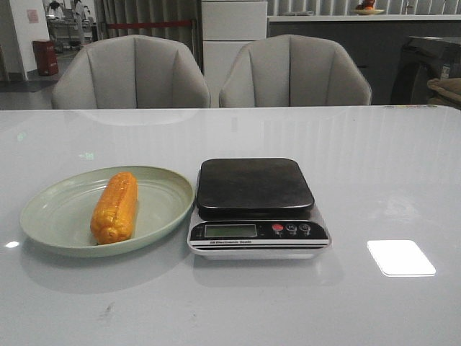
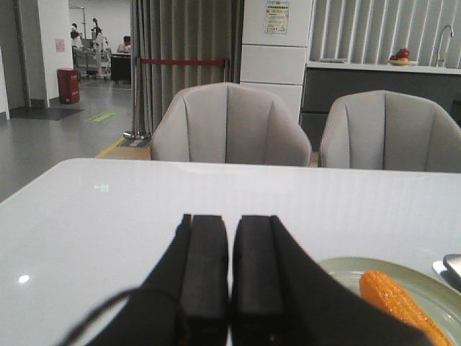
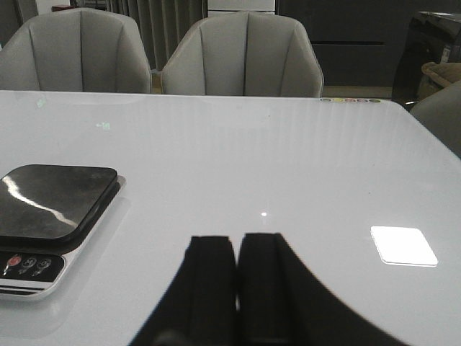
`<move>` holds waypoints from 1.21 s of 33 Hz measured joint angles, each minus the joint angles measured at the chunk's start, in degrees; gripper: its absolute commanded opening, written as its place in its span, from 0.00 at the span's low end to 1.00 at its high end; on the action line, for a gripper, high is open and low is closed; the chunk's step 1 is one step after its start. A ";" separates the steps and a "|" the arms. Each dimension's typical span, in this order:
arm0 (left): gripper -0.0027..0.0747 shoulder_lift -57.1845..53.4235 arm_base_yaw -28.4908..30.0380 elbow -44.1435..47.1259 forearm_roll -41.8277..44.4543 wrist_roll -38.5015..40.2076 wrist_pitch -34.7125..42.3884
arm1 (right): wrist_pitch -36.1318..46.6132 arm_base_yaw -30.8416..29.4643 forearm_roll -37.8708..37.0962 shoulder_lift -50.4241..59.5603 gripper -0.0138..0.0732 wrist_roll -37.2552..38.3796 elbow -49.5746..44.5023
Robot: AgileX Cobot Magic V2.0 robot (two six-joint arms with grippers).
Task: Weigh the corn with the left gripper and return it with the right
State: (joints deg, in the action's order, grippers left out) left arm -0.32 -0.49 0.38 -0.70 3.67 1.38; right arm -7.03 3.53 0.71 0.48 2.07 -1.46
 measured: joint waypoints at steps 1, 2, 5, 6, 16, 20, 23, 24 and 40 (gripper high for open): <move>0.18 0.00 0.00 0.00 0.00 0.00 1.30 | 0.00 0.00 0.00 0.00 0.34 0.00 0.00; 0.18 0.00 0.00 0.00 0.00 0.00 2.56 | 0.00 0.00 0.00 0.00 0.34 0.00 0.00; 0.18 0.00 0.00 0.00 0.00 0.00 6.79 | 0.00 0.00 0.00 0.00 0.34 0.00 0.00; 0.18 0.00 0.00 -0.17 0.00 0.12 7.27 | 0.00 0.00 0.00 0.00 0.34 0.00 0.00; 0.18 1.44 -2.86 -12.50 1.65 0.30 -1.80 | 0.00 0.00 0.00 0.00 0.34 0.00 0.00; 0.18 6.26 -3.45 -19.32 1.87 0.30 -9.03 | 0.00 0.00 0.00 0.00 0.34 0.00 0.00; 0.18 9.87 -3.45 -23.61 1.90 0.30 -15.18 | 0.00 0.00 0.00 0.00 0.34 0.00 0.00; 0.18 11.41 -3.53 -25.29 1.90 0.30 -17.11 | 0.00 0.00 0.00 0.00 0.34 0.00 0.00; 0.18 23.33 -6.21 -29.06 0.28 0.30 -28.97 | 0.00 0.00 0.00 0.00 0.34 0.00 0.00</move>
State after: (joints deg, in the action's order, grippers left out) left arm 23.00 -6.70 -28.68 -0.42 3.96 -27.59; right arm -7.03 3.53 0.71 0.48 2.07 -1.46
